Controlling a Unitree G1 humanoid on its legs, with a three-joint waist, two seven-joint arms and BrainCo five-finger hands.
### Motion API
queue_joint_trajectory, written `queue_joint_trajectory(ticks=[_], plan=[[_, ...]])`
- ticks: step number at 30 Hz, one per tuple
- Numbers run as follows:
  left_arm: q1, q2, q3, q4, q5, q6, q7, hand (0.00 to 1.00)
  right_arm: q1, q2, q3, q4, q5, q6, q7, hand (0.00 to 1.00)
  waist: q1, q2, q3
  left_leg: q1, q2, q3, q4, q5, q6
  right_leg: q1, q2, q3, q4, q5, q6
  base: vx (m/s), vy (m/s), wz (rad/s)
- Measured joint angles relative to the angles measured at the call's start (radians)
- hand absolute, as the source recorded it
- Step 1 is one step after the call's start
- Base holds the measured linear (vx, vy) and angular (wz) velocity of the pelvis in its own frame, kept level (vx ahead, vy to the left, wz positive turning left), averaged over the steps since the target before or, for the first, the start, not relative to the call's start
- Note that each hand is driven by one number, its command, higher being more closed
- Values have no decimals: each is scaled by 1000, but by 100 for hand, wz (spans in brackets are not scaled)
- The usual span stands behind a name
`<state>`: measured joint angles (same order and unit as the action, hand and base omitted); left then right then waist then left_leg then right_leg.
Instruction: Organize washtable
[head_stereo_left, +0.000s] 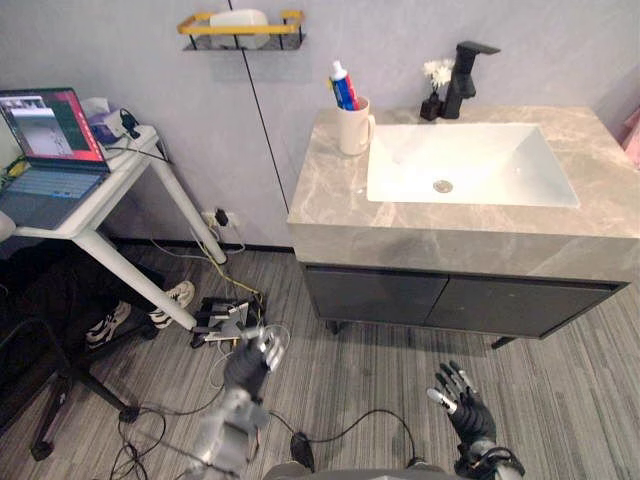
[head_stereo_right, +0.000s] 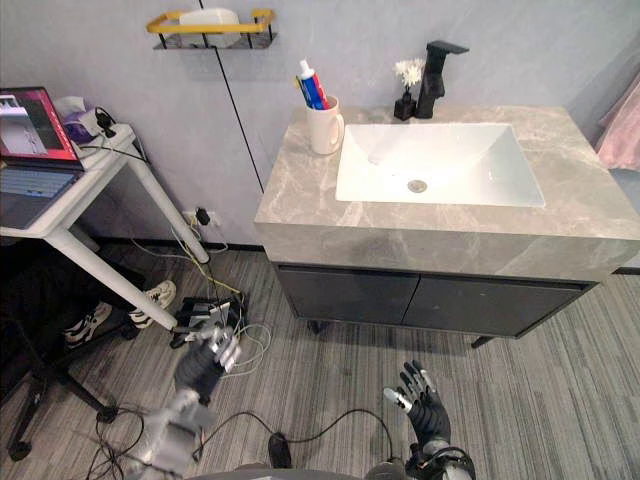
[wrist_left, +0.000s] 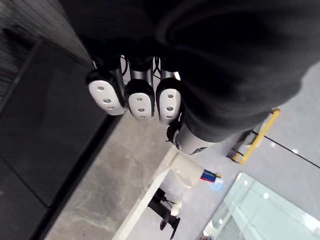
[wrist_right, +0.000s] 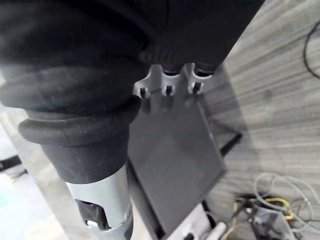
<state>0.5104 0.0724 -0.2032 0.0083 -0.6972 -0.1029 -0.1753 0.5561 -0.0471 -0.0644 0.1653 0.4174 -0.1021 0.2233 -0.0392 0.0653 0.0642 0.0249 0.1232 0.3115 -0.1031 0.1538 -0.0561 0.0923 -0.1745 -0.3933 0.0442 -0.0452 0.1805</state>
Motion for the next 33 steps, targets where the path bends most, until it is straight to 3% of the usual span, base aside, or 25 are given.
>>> queue_joint_trajectory(ticks=[7,9,15,19,22,23,24,25,26,27,28,29,30,31,32,33], plan=[[-14,-34,-11,340,62,8,-22,0,-20,1,0,154,-35,-6,-11,0,-1,7,-17,27,2,-2,0,-13,-6,26,7,15,-6,-6,3,-28,4,-1],[-23,-40,-9,440,131,4,-21,0,-24,6,-1,196,-56,-10,-40,0,-1,3,-17,24,-1,-6,0,-13,-5,26,7,21,-8,-6,2,-16,14,5],[-90,-38,11,536,264,3,43,0,-51,24,-32,283,-115,-12,-102,0,-3,-5,-17,26,-9,-2,0,-14,-5,23,2,47,-10,-6,2,3,8,-3],[-106,-37,9,538,341,1,91,0,-65,31,-118,277,-119,-30,-155,0,-7,-5,-15,3,-14,105,0,-22,8,-92,0,187,24,-2,-5,10,45,-71],[-180,-17,9,541,368,-1,109,0,-109,29,-163,267,-127,-40,-185,0,-33,-9,8,-22,-13,235,1,-36,27,-191,0,251,18,41,-76,17,74,-135],[-223,-11,17,538,377,-1,117,0,-121,26,-170,241,-127,-42,-201,0,-44,-2,15,-28,-2,284,6,-40,26,-215,-3,185,-2,33,-220,-17,95,-155],[-264,-21,35,526,379,-12,119,0,-157,3,-164,221,-127,-48,-203,0,-51,27,30,-29,40,364,1,-60,54,-242,-17,48,86,2,-278,-37,93,-162],[-273,-20,53,515,380,-16,121,0,-171,3,-160,217,-127,-48,-203,0,-55,16,37,-17,41,397,2,-64,60,-272,-46,-7,204,-16,-267,-24,89,-151],[-285,-11,64,500,380,-20,129,0,-178,12,-149,210,-131,-50,-202,0,-59,-17,43,1,29,444,9,-68,64,-290,-90,-75,351,-50,-263,3,57,-128],[-298,2,73,487,377,-19,135,0,-183,28,-130,214,-133,-49,-203,0,-58,-65,44,13,19,510,63,-98,66,-280,-131,-159,437,-63,-278,31,32,-176],[-304,-4,106,473,375,-17,138,0,-208,27,-106,213,-134,-48,-199,0,-47,-104,39,8,36,574,145,-151,52,-283,-134,-220,403,-42,-279,-39,-26,-215],[-306,-19,131,472,375,-15,140,0,-236,26,-85,204,-134,-56,-199,0,-47,-95,41,-1,64,625,175,-180,57,-277,-84,-233,309,12,-274,-84,-55,-254],[-306,-49,137,468,361,-19,139,0,-277,19,-82,206,-134,-67,-197,0,-31,-62,40,9,94,724,157,-183,49,-268,-38,-267,266,-14,-249,-97,-39,-210],[-312,-57,139,466,353,-22,142,0,-288,21,-78,211,-131,-67,-198,0,-32,-75,36,14,97,761,165,-188,46,-266,-53,-289,332,-74,-235,-18,-41,-187],[-314,-62,145,458,349,-22,154,0,-291,22,-65,215,-126,-66,-193,0,-27,-84,39,28,101,815,208,-207,50,-217,-47,-307,344,-120,-186,52,-118,-158],[-319,-70,157,459,334,-22,157,0,-297,15,-39,218,-103,-66,-179,0,-25,-101,46,27,144,857,288,-239,51,-172,3,-288,205,-105,-149,63,-145,-146]])
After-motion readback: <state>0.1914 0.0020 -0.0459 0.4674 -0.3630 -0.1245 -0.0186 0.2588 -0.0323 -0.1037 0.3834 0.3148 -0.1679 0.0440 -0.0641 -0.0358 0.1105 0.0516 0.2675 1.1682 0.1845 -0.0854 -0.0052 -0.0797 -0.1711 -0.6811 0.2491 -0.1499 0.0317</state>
